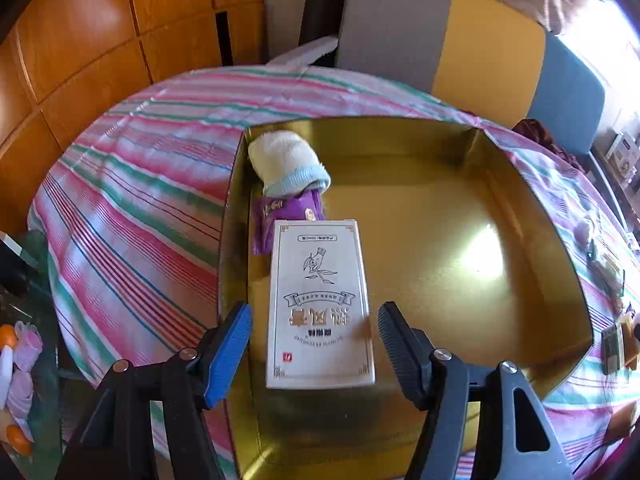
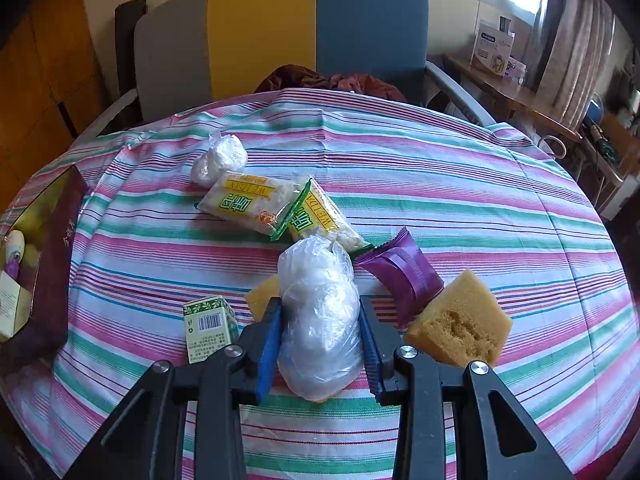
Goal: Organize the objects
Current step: 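Carry the white box into the tray beside the glove and open the left gripper, then carry the plastic bundle into the tray beside the box and open the right gripper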
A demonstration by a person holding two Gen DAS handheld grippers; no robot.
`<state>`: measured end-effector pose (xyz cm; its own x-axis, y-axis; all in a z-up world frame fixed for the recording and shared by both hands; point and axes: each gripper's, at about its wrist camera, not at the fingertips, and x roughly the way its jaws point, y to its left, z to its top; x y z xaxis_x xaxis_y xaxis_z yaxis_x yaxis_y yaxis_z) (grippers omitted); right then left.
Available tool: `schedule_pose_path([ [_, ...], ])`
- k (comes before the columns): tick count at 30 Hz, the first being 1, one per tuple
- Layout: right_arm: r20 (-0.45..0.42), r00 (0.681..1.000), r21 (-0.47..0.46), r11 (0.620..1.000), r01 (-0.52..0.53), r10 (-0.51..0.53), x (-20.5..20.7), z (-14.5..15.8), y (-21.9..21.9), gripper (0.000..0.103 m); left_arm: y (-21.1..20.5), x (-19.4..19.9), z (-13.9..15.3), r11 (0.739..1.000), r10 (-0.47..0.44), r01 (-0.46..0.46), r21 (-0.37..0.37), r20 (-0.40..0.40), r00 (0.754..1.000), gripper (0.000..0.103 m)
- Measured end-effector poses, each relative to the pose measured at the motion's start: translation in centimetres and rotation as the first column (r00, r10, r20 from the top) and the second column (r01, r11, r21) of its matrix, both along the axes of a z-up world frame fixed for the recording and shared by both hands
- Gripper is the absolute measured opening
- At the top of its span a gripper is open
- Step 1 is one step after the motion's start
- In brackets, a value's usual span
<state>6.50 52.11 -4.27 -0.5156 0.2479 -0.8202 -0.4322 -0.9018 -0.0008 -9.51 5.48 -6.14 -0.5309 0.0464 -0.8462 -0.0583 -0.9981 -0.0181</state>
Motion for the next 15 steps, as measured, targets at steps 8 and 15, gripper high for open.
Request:
schedule_pose_path([
  [8, -0.018, 1.000, -0.031, 1.000, 0.003, -0.004, 0.3, 0.1, 0.1, 0.037, -1.3, 2.9, 3.3, 1.000, -0.013, 0.015, 0.015, -0.109, 0.994, 0.067],
  [15, 0.004, 1.000, -0.016, 1.000, 0.005, -0.005, 0.1, -0.2, -0.2, 0.037, -2.3, 5.0, 4.4, 0.998, -0.034, 0.040, 0.041, -0.145, 0.989, 0.067],
])
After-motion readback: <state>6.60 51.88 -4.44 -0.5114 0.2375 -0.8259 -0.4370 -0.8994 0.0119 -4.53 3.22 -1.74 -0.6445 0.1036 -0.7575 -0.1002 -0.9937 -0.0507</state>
